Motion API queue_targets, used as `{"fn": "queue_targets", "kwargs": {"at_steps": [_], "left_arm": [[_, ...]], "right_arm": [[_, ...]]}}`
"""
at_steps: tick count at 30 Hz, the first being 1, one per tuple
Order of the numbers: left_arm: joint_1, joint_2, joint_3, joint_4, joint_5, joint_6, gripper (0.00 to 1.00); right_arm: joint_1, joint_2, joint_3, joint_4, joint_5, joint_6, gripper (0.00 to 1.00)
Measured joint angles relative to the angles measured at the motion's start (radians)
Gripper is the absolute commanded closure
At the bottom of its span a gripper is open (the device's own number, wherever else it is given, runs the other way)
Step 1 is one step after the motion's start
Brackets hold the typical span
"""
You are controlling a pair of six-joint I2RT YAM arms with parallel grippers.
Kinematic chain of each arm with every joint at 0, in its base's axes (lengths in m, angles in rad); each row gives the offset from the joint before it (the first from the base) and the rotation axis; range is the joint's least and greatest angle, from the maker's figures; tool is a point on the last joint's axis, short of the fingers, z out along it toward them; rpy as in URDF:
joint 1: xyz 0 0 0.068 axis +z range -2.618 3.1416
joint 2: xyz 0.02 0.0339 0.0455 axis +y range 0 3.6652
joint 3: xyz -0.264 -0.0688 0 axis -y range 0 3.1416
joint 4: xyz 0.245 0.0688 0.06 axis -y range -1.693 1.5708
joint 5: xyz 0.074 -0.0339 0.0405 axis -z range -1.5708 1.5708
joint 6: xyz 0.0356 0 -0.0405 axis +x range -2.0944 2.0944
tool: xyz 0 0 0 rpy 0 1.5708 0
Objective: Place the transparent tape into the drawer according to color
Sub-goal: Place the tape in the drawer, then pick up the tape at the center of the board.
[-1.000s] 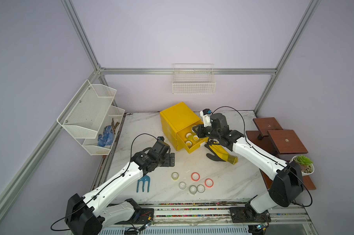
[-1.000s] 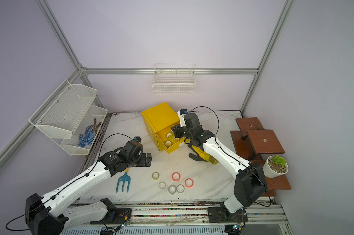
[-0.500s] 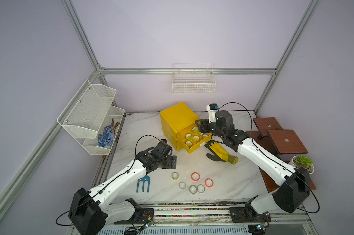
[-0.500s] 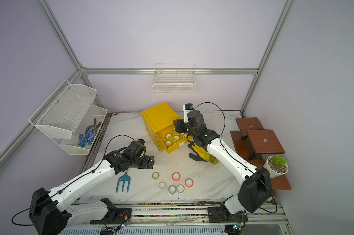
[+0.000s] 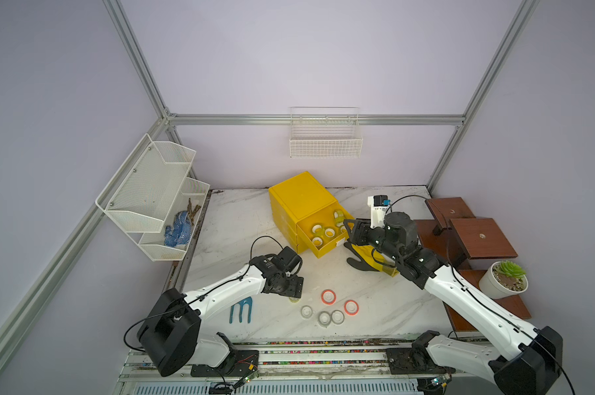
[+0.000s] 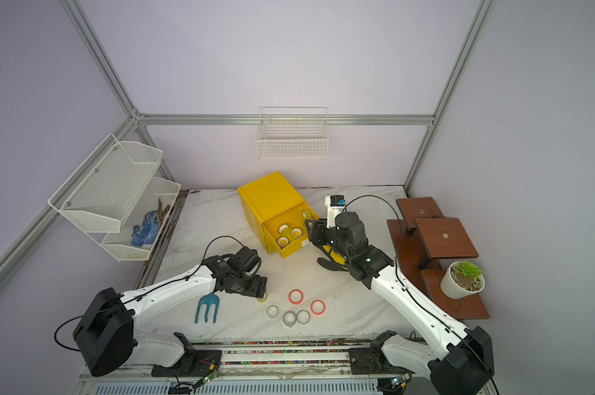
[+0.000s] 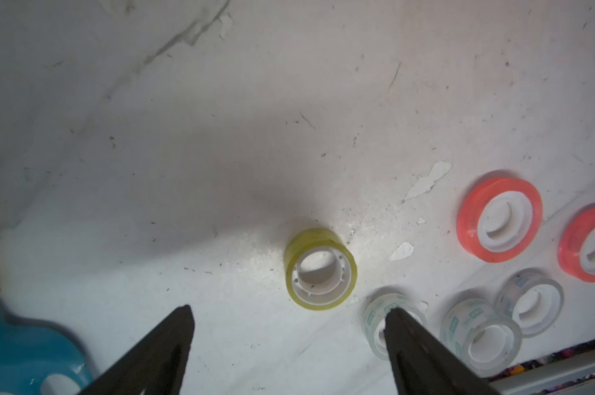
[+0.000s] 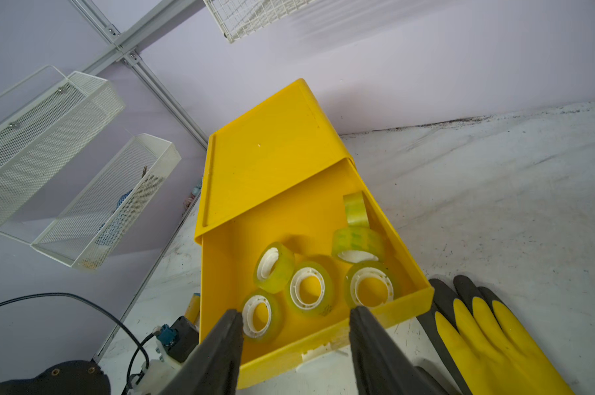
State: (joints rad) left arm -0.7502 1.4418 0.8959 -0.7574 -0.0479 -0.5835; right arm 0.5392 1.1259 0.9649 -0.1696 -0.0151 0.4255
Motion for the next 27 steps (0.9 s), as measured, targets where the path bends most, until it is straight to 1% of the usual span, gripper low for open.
{"fn": "queue_targets", "kwargs": {"at_steps": [5, 16, 19, 24, 27], "left_arm": [[-0.036, 0.078, 0.019, 0.008, -0.009, 0.005, 0.14], [-0.059, 0.179, 0.033, 0.008, -0.071, 0.026, 0.23], [-0.064, 0.192, 0.042, 0.008, -0.08, 0.027, 0.29], [-0.065, 0.204, 0.052, 0.011, -0.084, 0.028, 0.42], [-0.065, 0.211, 0.059, 0.011, -0.083, 0.027, 0.48]], "right_arm": [[0.0, -0.023, -0.005, -0.011, 0.004, 0.0, 0.45], [0.0, -0.057, -0.005, -0.016, 0.035, 0.0, 0.45], [0.0, -0.068, -0.005, -0.017, 0.045, 0.0, 0.44], [0.0, -0.08, -0.006, -0.018, 0.053, 0.0, 0.44], [0.0, -0.084, -0.011, -0.019, 0.058, 0.0, 0.44]]}}
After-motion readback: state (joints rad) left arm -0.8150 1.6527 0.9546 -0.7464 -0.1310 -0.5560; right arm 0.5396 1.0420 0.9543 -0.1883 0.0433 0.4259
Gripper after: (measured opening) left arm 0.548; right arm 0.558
